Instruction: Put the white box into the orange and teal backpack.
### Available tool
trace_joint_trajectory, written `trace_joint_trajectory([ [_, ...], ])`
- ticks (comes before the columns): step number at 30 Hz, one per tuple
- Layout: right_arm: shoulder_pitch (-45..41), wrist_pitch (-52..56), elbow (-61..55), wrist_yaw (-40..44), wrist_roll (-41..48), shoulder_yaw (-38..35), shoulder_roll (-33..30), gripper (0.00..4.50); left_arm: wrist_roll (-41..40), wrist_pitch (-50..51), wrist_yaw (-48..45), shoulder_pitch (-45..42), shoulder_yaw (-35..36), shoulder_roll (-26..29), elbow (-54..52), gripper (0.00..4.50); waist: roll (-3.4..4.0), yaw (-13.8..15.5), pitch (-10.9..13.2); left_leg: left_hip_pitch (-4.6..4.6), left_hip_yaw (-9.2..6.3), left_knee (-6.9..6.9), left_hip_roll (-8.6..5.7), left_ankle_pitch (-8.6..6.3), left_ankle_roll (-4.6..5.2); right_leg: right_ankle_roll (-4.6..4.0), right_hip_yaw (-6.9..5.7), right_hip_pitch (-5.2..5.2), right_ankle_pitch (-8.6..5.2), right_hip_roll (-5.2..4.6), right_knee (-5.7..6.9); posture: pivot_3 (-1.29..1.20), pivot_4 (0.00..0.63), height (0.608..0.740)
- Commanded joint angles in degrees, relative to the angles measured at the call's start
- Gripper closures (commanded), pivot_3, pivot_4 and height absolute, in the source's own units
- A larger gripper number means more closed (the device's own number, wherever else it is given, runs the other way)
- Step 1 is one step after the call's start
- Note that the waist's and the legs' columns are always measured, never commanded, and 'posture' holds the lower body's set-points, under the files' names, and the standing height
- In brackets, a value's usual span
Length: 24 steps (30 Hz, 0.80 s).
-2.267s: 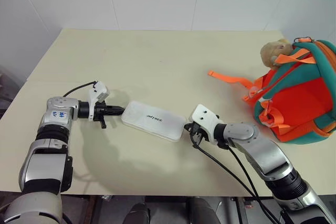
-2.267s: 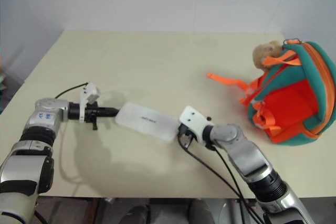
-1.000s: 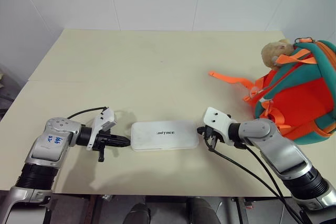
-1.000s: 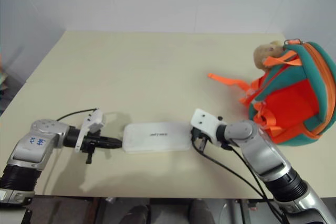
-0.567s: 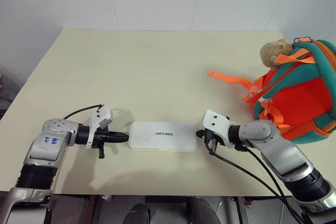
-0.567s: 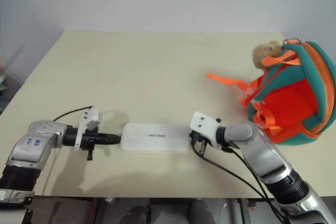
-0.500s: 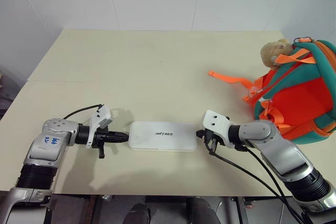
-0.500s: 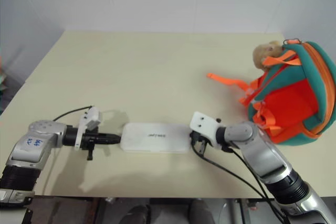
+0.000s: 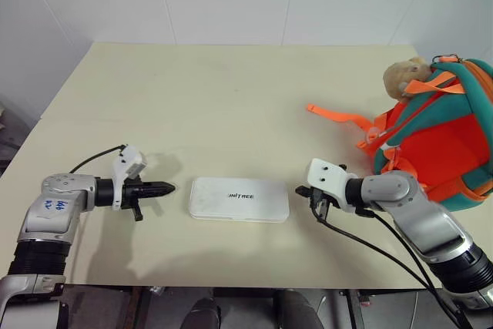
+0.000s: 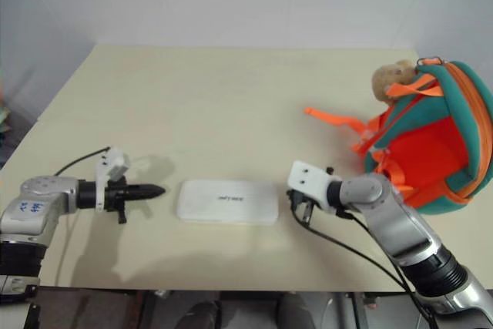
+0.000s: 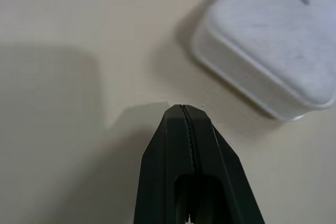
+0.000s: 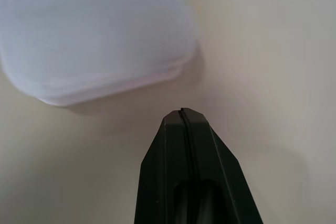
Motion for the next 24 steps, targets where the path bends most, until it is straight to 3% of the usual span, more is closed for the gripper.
trace_joint_trajectory([
  [1,-1.3,-2.6,0.9,-2.8,-0.5,-4.6,0.8,3.66,1.2,1.5,6.7,-3.0,2.0,0.4,2.2,4.32,0.00,0.1,0.0,0.00,0.00,0.00,0.00,0.00,0.00,0.00,0.00,0.00,0.00,0.00,0.00,0.00,0.150,0.740],
  [3,-1.8,-1.7,1.2,-2.5,-0.2,-5.2,0.6,3.15,0.8,3.3,9.2,-4.2,2.5,0.0,3.0,3.88,0.00,0.0,0.0,0.00,0.00,0.00,-0.01,0.00,0.00,0.02,0.01,0.00,0.01,0.00,0.01,0.00,0.150,0.740],
  [12,-2.4,-2.4,-0.2,-1.7,1.2,-7.9,0.4,0.11,-4.4,10.4,10.2,-6.6,4.4,-0.5,2.4,1.09,-0.01,-0.1,0.0,-0.02,0.04,-0.01,-0.01,-0.01,0.01,0.03,0.02,-0.03,0.01,0.00,-0.01,0.00,0.150,0.740],
  [15,-2.2,-1.8,-1.1,-1.5,1.5,-8.2,0.2,0.00,-6.6,12.6,10.5,-7.6,5.8,-0.9,2.6,0.13,-0.01,0.0,0.0,-0.02,0.03,-0.01,-0.01,-0.01,0.01,0.03,0.02,-0.02,0.01,0.00,-0.01,0.00,0.150,0.740],
  [16,-2.3,-1.5,-1.5,-1.5,1.8,-8.3,0.4,0.00,-7.5,13.3,10.6,-7.8,6.3,-1.0,2.4,0.03,-0.01,0.0,0.0,-0.02,0.03,-0.01,-0.01,-0.01,0.01,0.03,0.02,-0.03,0.01,0.00,-0.01,0.00,0.150,0.740],
  [24,-0.7,1.2,-2.9,-3.7,6.1,-13.1,2.7,0.00,-15.8,18.1,10.9,-6.9,12.2,-3.1,-0.4,0.03,-0.02,0.0,0.0,-0.02,0.04,-0.01,-0.01,-0.02,0.00,0.03,0.04,-0.03,0.01,-0.01,-0.01,0.00,0.150,0.740],
])
